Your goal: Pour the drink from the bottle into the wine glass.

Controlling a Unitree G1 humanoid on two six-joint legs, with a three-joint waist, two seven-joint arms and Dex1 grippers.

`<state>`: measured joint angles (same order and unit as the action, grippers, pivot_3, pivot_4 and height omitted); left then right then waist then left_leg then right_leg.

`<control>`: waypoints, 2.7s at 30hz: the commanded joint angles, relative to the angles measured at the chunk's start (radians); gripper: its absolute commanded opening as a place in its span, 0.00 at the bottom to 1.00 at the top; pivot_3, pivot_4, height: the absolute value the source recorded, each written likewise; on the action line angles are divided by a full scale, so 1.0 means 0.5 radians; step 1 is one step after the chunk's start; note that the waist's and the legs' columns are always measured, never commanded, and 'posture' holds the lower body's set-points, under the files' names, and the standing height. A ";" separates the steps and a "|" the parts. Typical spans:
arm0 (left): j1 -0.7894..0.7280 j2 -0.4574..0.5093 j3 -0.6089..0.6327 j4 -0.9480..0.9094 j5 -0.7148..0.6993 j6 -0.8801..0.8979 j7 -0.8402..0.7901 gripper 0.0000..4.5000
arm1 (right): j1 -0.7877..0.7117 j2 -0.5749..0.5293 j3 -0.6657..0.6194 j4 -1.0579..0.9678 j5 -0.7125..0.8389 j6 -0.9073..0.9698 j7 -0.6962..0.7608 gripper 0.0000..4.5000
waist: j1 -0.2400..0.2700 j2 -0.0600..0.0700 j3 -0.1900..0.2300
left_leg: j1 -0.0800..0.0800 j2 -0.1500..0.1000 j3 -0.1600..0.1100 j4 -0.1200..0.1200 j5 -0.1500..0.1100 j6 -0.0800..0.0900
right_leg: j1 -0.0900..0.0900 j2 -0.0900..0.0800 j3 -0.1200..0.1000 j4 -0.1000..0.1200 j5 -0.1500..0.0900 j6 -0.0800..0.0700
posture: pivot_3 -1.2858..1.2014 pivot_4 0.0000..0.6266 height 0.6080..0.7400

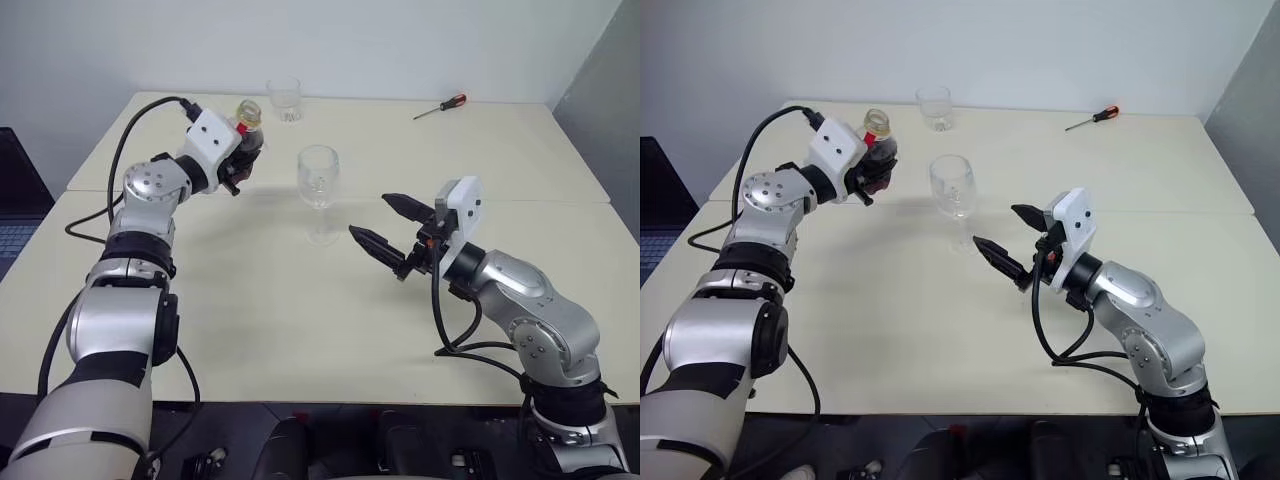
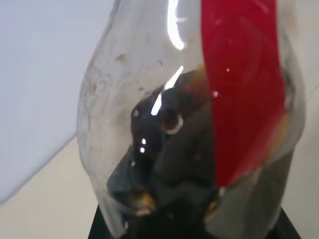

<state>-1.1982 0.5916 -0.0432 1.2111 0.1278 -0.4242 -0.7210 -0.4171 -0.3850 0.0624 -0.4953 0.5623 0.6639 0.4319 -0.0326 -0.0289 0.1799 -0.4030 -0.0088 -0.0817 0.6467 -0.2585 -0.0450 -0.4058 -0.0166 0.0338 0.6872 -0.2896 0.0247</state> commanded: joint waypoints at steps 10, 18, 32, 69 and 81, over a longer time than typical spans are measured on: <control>-0.325 0.072 -0.157 0.133 0.254 -0.243 0.064 0.26 | -0.080 0.062 0.024 -0.007 -0.139 -0.045 -0.003 1.00 | -0.005 0.000 0.000 | 0.002 0.000 0.003 0.002 0.000 0.001 | -0.002 0.003 0.004 0.007 0.000 0.000 | 0.52 0.24 1.00; -0.387 0.118 -0.315 0.168 0.493 -0.408 0.195 0.26 | -0.110 0.085 0.024 0.018 -0.161 -0.048 0.004 1.00 | -0.003 0.000 0.000 | 0.002 0.000 0.002 0.002 0.000 0.001 | -0.002 0.002 0.004 0.008 0.000 0.000 | 0.52 0.24 1.00; -0.467 0.113 -0.397 0.208 0.625 -0.475 0.288 0.26 | -0.197 0.185 -0.016 0.094 -0.227 -0.123 -0.033 1.00 | -0.005 0.000 0.000 | 0.002 0.000 0.003 0.003 0.000 0.001 | -0.003 0.002 0.005 0.010 0.000 0.000 | 0.52 0.24 1.00; -0.604 0.106 -0.665 0.250 0.978 -0.576 0.545 0.26 | -0.231 0.293 -0.045 0.089 -0.210 -0.213 -0.029 1.00 | -0.006 0.000 0.000 | 0.001 0.000 0.006 0.005 0.001 0.001 | -0.007 0.002 0.008 0.018 0.000 0.000 | 0.52 0.24 1.00; -0.649 0.129 -0.787 0.257 1.128 -0.631 0.671 0.26 | -0.204 0.298 -0.043 0.084 -0.215 -0.226 -0.034 1.00 | -0.006 0.000 0.000 | 0.001 0.000 0.007 0.005 0.000 0.001 | -0.008 0.002 0.008 0.019 0.000 0.000 | 0.52 0.24 1.00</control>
<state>-1.4693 0.6338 -0.4374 1.3501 0.6923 -0.7283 -0.4186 -0.5202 -0.2383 0.0427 -0.4266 0.4530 0.5763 0.4134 -0.0357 -0.0289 0.1799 -0.4024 -0.0088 -0.0782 0.6494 -0.2582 -0.0445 -0.4098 -0.0155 0.0381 0.6965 -0.2897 0.0247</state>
